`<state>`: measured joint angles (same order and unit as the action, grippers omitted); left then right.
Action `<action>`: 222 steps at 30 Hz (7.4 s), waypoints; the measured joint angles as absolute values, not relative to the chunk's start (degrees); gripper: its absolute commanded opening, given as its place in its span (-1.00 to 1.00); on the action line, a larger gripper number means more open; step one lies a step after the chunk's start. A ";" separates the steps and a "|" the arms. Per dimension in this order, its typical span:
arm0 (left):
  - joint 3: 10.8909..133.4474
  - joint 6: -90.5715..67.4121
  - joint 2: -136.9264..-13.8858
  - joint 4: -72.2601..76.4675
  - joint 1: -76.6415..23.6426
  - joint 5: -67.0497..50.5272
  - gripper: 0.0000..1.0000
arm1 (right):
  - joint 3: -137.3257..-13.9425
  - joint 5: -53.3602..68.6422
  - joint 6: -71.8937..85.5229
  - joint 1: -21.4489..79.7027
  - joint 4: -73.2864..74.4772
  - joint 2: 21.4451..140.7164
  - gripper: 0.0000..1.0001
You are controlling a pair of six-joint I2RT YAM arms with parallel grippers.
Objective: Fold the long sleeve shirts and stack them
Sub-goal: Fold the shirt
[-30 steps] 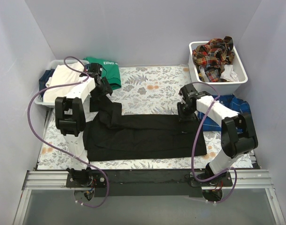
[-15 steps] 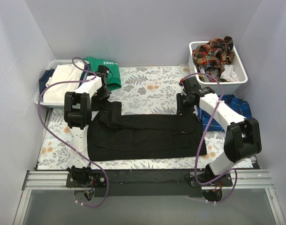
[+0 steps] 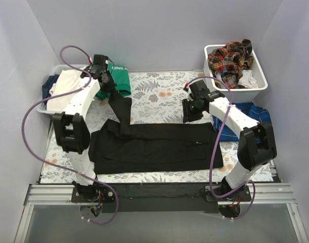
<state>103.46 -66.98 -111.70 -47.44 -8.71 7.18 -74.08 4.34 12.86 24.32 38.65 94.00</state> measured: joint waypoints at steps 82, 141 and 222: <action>61.01 -64.34 -92.44 -39.75 -11.97 -3.81 -0.91 | -94.65 4.97 8.93 52.93 49.93 98.91 -0.97; 61.17 -68.07 -95.96 -43.16 -3.49 4.14 0.18 | -87.22 -16.05 5.34 68.18 41.78 90.48 -0.97; 60.99 -70.32 -94.80 -44.38 3.22 8.43 -0.13 | -73.52 25.52 -2.50 54.83 36.14 104.47 0.29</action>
<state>60.99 -70.32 -94.80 -44.38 3.22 8.43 -73.52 25.52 -2.50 54.83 36.14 104.47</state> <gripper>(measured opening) 0.441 0.708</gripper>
